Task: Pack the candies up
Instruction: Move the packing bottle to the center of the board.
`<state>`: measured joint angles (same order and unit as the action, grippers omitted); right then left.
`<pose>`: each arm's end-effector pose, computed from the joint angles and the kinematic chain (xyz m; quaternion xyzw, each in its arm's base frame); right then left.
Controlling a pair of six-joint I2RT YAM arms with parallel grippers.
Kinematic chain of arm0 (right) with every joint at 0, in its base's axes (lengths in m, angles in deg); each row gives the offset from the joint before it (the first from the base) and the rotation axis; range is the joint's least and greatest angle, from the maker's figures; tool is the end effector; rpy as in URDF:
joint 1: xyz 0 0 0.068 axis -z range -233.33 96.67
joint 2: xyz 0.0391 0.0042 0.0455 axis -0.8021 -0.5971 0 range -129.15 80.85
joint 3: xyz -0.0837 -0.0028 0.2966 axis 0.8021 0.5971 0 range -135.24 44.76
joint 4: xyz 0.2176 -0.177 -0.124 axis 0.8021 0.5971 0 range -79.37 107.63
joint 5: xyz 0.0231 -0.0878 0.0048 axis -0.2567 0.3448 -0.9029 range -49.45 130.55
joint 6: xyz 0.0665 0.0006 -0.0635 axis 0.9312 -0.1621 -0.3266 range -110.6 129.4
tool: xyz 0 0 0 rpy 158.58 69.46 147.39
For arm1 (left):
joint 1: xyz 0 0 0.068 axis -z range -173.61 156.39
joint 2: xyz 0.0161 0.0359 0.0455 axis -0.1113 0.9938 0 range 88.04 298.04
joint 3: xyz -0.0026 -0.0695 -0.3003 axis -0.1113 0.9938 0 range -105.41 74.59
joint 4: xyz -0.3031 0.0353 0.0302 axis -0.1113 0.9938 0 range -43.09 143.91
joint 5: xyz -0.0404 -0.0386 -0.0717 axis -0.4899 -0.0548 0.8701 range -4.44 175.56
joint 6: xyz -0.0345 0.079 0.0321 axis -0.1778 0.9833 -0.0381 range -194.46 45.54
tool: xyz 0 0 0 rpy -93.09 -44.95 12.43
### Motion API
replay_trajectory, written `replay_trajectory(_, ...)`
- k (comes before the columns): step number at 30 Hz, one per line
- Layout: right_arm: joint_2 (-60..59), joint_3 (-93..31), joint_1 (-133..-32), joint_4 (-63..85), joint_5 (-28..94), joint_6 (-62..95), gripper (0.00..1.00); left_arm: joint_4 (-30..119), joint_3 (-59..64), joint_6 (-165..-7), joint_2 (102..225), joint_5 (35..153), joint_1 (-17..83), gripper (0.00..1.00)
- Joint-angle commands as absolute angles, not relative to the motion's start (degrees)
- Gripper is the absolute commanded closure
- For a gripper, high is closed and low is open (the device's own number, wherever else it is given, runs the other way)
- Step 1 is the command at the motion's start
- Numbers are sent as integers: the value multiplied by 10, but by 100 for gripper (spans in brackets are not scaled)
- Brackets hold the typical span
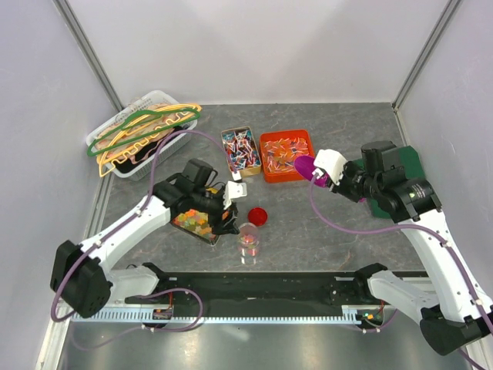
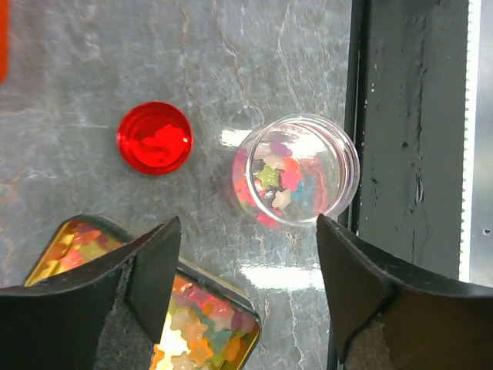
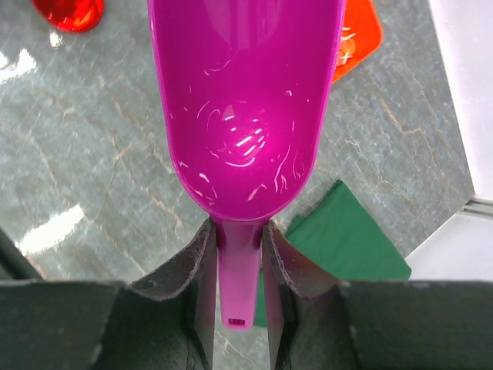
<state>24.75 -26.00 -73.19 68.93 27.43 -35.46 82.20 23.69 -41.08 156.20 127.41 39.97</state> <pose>0.2121 0.0966 0.3885 -0.5268 0.7474 0.0178 0.4045 0.2095 -0.2051 0.2552 0.5837 0.6746 -0.3387 0.2992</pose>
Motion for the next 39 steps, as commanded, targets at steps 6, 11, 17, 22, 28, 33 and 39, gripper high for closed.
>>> replay_trajectory(6,301,-205,-726,589,257,-282,100,795,170,-443,1652,1195,454,32)
replay_trajectory(11,322,-168,-727,573,254,-273,100,794,153,-441,1684,1179,465,42)
replay_trajectory(17,337,-158,-726,563,253,-266,100,799,138,-437,1706,1168,480,69)
replay_trajectory(22,338,-148,-726,550,255,-260,100,804,129,-432,1709,1162,490,87)
replay_trajectory(28,342,-142,-726,539,255,-251,100,803,117,-431,1711,1151,494,98)
replay_trajectory(33,347,-147,-726,539,254,-248,100,787,107,-436,1726,1120,495,98)
replay_trajectory(39,348,-142,-726,538,259,-249,100,764,103,-436,1752,1065,510,98)
